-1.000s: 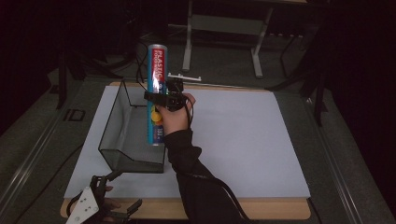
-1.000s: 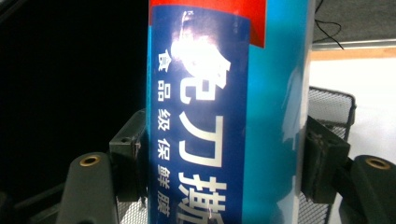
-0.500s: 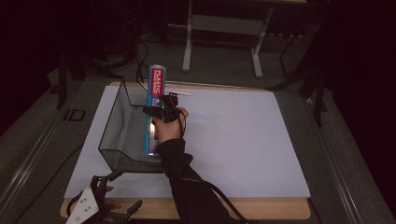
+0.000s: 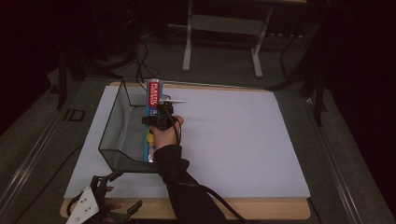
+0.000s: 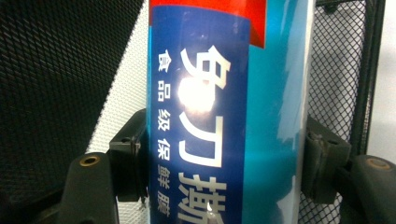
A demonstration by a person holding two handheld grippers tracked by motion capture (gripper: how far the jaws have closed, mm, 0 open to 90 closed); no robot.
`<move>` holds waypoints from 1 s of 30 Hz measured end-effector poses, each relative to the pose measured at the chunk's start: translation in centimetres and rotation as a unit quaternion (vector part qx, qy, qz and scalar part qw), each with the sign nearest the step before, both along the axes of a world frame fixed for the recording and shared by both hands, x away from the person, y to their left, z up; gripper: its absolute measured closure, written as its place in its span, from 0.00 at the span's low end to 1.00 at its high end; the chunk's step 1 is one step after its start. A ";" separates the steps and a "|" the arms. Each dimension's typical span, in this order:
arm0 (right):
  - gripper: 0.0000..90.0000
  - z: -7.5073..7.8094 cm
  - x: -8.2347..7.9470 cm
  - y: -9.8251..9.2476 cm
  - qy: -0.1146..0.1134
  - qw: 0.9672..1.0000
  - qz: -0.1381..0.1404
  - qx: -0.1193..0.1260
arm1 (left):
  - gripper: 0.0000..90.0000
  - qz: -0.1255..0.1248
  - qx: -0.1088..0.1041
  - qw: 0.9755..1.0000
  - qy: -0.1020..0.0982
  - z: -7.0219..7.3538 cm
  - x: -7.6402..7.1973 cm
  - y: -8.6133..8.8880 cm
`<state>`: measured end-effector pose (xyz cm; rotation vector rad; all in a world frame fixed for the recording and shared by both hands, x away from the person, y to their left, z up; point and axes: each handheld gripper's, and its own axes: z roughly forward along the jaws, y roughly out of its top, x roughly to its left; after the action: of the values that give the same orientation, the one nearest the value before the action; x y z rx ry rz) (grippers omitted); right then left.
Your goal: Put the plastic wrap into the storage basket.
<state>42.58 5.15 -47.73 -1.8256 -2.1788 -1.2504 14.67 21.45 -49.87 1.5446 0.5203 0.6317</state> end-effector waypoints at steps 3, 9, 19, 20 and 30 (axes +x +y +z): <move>0.35 -0.3 0.0 0.2 0.003 1.000 0.002 -0.007 | 0.00 0.000 0.001 1.000 -0.001 0.0 0.0 0.0; 0.35 -0.7 0.0 0.2 0.010 1.000 -0.006 -0.008 | 0.00 0.000 0.000 1.000 -0.001 0.0 0.0 0.0; 0.33 -0.3 0.3 0.4 0.009 0.999 0.014 -0.039 | 0.00 -0.002 0.005 1.000 0.001 0.0 0.0 -0.1; 0.33 -0.3 0.3 0.4 0.009 0.999 0.014 -0.039 | 0.00 -0.002 0.005 1.000 0.001 0.0 0.0 -0.1; 0.30 1.0 0.0 0.8 -0.026 0.995 0.024 -0.093 | 0.00 -0.004 0.005 1.000 0.001 0.0 0.0 -0.2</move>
<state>42.56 5.91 -46.74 -1.8089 -2.4265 -1.1340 14.66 21.29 -49.91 1.5562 0.5144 0.6274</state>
